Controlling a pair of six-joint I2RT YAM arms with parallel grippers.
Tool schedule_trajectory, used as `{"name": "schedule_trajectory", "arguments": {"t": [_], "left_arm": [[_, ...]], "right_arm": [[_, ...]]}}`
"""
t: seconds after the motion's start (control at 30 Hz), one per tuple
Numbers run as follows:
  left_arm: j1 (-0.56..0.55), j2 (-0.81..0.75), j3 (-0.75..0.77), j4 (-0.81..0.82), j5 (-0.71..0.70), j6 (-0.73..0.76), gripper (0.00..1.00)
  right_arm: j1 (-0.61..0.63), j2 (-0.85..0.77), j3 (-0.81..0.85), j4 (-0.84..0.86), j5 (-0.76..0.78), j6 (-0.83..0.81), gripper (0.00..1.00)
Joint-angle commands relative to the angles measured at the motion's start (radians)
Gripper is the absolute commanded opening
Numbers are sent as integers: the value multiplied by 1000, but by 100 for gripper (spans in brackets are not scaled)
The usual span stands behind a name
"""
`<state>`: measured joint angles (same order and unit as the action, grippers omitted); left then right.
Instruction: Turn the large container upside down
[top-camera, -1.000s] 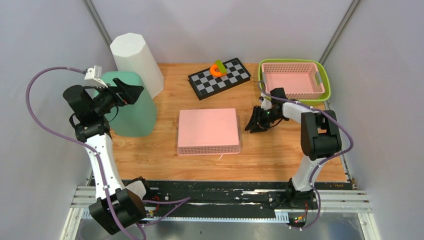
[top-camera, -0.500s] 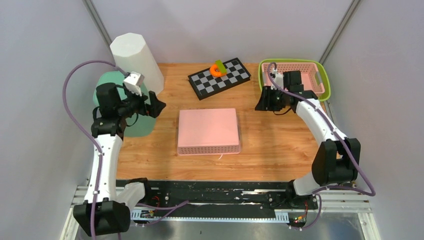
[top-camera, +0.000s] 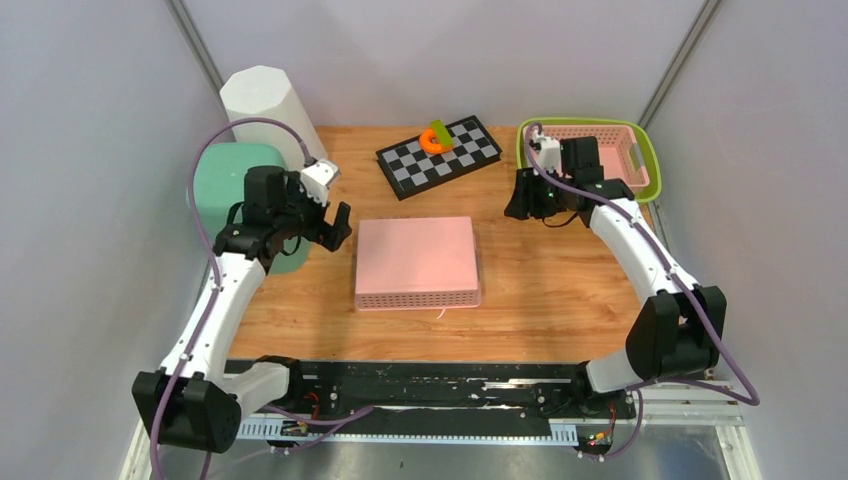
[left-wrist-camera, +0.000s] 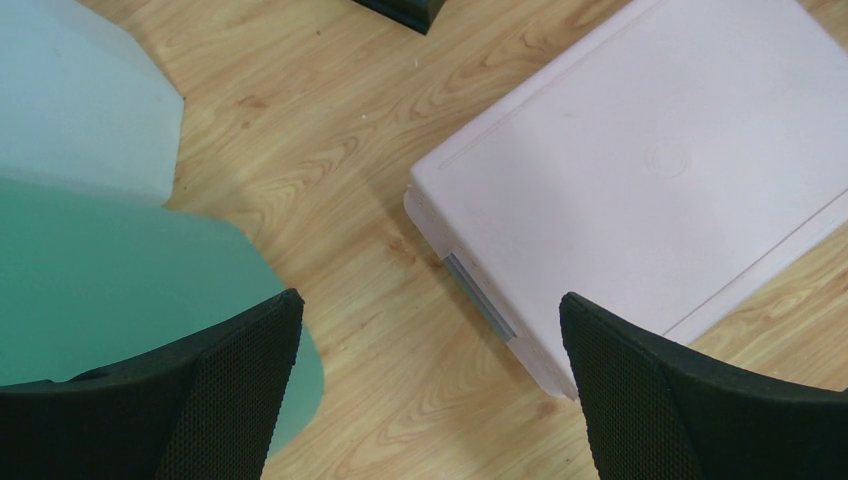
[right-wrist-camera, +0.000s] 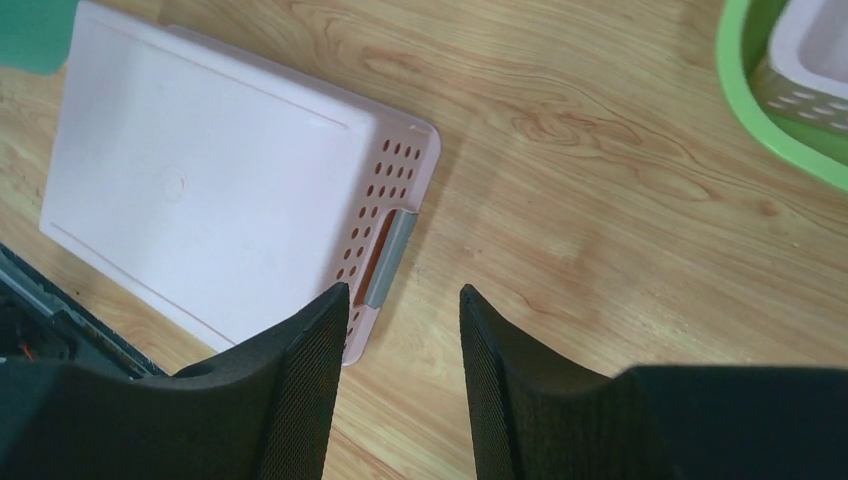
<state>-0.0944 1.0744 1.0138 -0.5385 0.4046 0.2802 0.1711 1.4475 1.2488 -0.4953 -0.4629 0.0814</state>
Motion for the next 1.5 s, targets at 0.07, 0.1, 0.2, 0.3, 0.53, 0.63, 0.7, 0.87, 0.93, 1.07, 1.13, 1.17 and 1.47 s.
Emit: {"name": "schedule_trajectory", "arguments": {"t": [0.07,0.1,0.2,0.3,0.53,0.63,0.7,0.87,0.93,1.07,1.13,1.17,1.47], "left_arm": [[-81,77,-31,-16,-70,104,100],[-93,93,-35,-15,-75,118,100],[-116,140,-50,4,-89,130,100],[-118,202,-56,25,-81,126,100],[-120,346,-38,32,4,105,100],[-120,380,-36,32,58,108,100],[-120,391,-40,33,79,114,100],[-133,407,-64,52,104,121,100],[-144,413,-69,62,105,123,100],[-176,425,-61,72,104,118,100],[-197,431,-53,76,98,116,100],[-208,435,-48,76,91,116,100],[-349,515,18,136,23,67,100]], "right_arm": [[63,-32,23,14,-23,-55,48],[63,-33,27,13,-25,-55,48],[64,-47,28,12,-15,-64,49],[62,-83,16,9,4,-77,50],[62,-195,-13,41,35,-138,54],[62,-192,-34,99,23,-128,55],[62,-159,-32,128,6,-112,54],[70,19,63,136,-58,-31,53],[82,99,112,137,-79,-2,53],[105,252,213,137,-139,54,52],[105,316,255,137,-164,86,52],[105,343,271,136,-175,98,52],[101,363,208,82,-211,39,52]]}}
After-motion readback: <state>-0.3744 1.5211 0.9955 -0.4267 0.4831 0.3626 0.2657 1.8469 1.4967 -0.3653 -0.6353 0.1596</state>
